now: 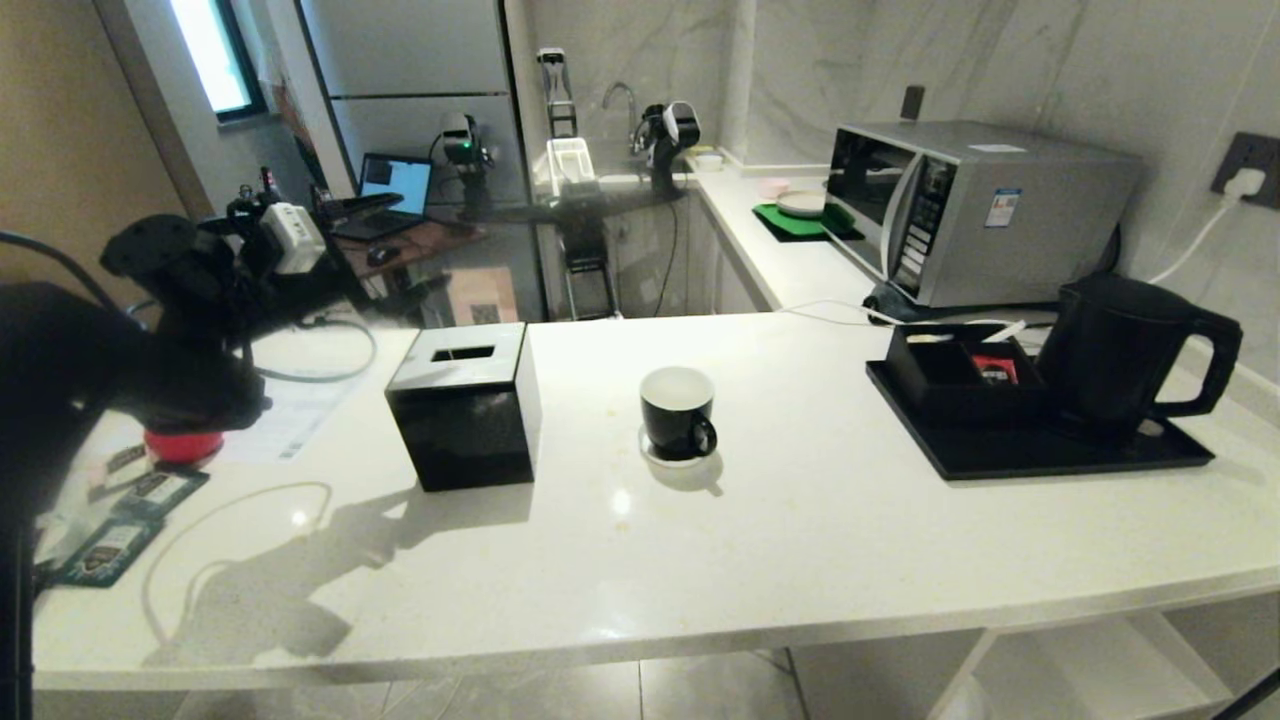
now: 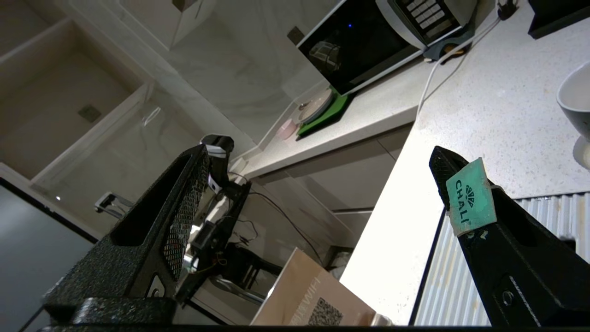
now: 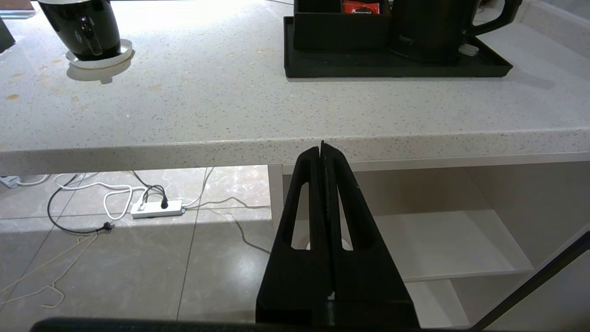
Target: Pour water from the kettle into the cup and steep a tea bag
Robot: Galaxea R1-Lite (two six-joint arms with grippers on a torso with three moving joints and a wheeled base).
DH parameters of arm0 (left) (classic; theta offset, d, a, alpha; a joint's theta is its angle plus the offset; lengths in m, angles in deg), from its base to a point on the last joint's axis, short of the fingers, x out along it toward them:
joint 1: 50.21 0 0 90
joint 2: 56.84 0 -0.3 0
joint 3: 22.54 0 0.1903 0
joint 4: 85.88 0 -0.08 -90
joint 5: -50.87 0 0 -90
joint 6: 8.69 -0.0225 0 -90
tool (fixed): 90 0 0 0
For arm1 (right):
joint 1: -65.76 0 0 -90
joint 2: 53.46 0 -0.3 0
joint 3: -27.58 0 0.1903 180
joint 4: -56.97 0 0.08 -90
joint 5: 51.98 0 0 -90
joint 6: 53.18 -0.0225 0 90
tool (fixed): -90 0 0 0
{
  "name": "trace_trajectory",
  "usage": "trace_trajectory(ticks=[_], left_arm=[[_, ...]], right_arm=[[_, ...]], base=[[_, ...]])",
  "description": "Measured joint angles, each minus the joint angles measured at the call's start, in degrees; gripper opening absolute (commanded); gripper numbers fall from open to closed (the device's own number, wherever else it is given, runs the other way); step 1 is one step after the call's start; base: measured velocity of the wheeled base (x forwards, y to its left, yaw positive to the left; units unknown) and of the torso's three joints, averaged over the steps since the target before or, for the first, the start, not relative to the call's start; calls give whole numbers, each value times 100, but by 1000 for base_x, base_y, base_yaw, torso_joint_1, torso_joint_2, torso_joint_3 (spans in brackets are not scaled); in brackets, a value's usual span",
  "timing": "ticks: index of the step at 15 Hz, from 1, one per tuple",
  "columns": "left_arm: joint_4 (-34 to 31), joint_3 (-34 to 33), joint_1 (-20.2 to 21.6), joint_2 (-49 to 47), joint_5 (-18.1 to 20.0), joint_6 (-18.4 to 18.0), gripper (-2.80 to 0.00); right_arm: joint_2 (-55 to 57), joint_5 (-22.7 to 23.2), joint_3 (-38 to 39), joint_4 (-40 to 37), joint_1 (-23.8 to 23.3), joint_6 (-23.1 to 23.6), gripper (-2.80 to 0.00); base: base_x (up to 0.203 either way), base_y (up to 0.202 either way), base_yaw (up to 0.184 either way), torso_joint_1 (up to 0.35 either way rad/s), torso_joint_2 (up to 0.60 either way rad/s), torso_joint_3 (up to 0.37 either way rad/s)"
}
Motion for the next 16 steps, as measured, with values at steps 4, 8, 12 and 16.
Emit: trace_trajectory(ticks=[4,8,12,16], left_arm=[[33,29,130,108,17,-4,0],[29,40,310,238,11,72,0],[30,43,277,383,15,73,0],[7,9,230,638,20,79,0]], right_arm=[[-1,-2,0,0,0,1,-280],[2,-2,0,2,0,1,-280],[-1,0,0,2,0,1,-280],[2,-2,0,0,0,-2,-280]], base=[[0,0,0,0,0,0],[0,0,0,0,0,0],[0,0,0,0,0,0],[0,0,0,0,0,0]])
